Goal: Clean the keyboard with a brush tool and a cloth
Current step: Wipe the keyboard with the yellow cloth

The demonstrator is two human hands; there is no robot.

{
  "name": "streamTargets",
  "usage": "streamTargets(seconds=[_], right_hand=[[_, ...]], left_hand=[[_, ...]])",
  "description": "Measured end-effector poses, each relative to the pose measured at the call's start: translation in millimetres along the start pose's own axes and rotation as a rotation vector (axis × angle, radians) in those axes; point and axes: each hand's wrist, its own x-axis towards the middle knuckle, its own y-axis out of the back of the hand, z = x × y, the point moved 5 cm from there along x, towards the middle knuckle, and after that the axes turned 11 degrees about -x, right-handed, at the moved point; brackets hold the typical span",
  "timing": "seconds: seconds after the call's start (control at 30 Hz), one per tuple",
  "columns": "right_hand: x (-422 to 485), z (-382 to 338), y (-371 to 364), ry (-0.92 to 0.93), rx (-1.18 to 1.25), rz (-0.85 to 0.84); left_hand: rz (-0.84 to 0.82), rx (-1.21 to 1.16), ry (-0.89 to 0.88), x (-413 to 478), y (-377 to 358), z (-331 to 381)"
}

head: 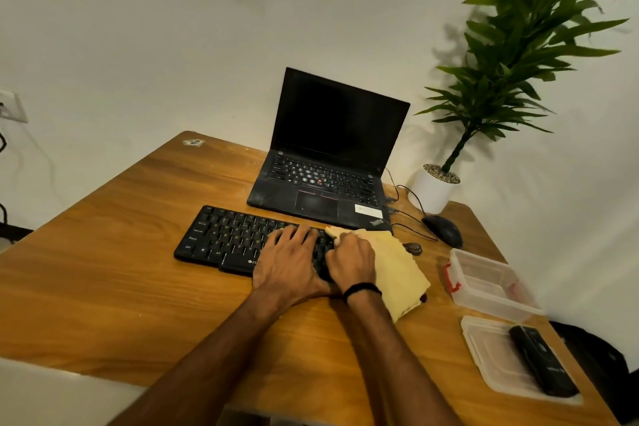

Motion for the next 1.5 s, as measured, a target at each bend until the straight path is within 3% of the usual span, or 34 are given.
streamTargets(seconds=[0.17, 0.3, 0.47, 0.6, 0.73, 0.87, 1.0, 1.1, 1.23, 1.37, 1.5], right_hand=[[18, 46, 22, -0.133, -0.005, 0.029], [7, 13, 6, 0.027, -0.019, -0.031], [16, 26, 18, -0.06, -0.076, 0.06], [6, 6, 9, 0.087, -0.069, -0.026], [18, 35, 18, -0.024, -0.089, 0.051], [6, 22, 4, 0.071, -0.037, -0.036], [3, 27, 10, 0.014, 0.03, -0.008], [-17, 12, 8, 0.107, -0.092, -0.044], [-11, 12, 10, 0.063, -0.111, -0.023], [-29, -4, 3, 0.111, -0.28, -0.033], [-23, 5, 9, 0.006, -0.086, 0.026]], left_hand=[[-0.006, 0.009, 0.021, 1, 0, -3], [0.006, -0.009, 0.013, 1, 1, -1], [-0.002, 0.002, 0.025, 1, 0, -2], [-0.002, -0.011, 0.012, 1, 1, -1], [-0.014, 0.012, 0.022, 2, -1, -3], [-0.027, -0.005, 0.024, 2, -1, -3], [-0.019, 0.003, 0.021, 1, 0, -3], [-0.013, -0.002, 0.004, 0, 0, -4], [-0.005, 0.002, 0.008, 2, 1, -3], [0.009, -0.005, -0.003, 0, 0, -5], [-0.015, 0.004, 0.001, 2, 0, -4]])
